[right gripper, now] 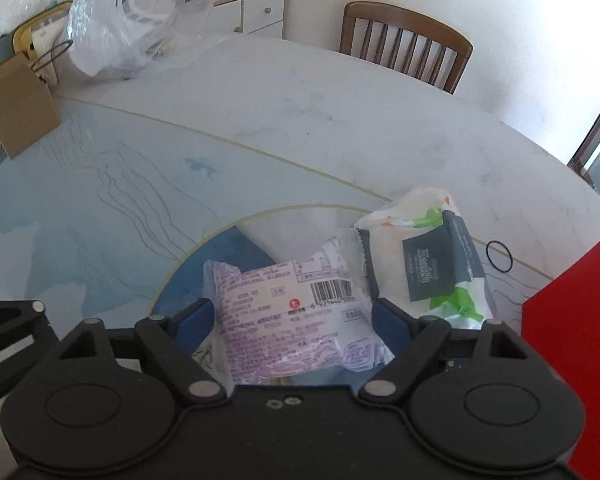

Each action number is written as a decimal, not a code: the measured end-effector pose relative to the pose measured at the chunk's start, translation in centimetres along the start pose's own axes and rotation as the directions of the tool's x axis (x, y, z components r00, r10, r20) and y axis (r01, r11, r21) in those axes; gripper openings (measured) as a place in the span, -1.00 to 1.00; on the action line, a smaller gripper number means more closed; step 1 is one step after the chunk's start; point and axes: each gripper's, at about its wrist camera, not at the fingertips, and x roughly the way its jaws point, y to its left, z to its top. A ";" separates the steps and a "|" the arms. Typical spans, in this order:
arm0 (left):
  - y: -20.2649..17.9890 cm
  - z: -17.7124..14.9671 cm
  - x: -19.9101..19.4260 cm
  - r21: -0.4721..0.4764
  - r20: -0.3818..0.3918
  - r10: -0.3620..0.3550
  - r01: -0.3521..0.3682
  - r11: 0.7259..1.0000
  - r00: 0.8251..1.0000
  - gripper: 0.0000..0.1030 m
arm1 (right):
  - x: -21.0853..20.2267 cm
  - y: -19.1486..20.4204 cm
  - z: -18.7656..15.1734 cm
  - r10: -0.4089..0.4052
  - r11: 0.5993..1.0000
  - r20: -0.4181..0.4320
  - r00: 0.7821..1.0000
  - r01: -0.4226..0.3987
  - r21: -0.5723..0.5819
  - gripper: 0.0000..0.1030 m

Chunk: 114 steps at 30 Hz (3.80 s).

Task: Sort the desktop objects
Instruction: 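Grasp the black bag with the left tool while the right tool grasps the pink-white bag, then carry the black bag and pink-white bag over the red box with both tools, then lower the black bag and pink-white bag into the red box with both tools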

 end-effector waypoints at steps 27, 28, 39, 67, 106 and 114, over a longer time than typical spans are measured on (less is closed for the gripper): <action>-1.0 0.1 -2.6 0.001 0.019 -0.014 0.014 1.000 1.000 -0.28 | -5.4 -0.8 -1.0 -0.015 0.997 0.070 0.997 0.010 0.077 0.13; -1.0 0.1 -3.0 -0.003 0.023 -0.015 0.016 1.000 1.000 -0.28 | -5.8 -0.9 -1.1 -0.016 0.996 0.074 0.997 0.009 0.087 0.13; -1.3 0.7 -6.3 -0.033 0.074 -0.012 0.014 0.999 0.997 -0.28 | -9.7 -2.2 -2.5 -0.037 0.984 0.103 0.994 0.018 0.179 0.13; -7.7 8.7 -9.7 -0.029 0.226 -0.010 0.017 0.999 0.974 -0.28 | -21.7 -10.1 -8.4 -0.050 0.951 0.204 0.978 -0.016 0.308 0.14; -16.0 25.6 10.0 0.093 0.019 0.083 -0.084 0.992 0.996 -0.27 | -16.6 -30.4 -12.0 -0.156 0.926 0.111 0.981 0.107 0.362 0.15; -16.2 26.3 14.0 0.144 -0.066 0.139 -0.129 0.981 0.988 -0.27 | -12.6 -31.0 -11.0 -0.160 0.942 0.048 0.986 0.138 0.304 0.15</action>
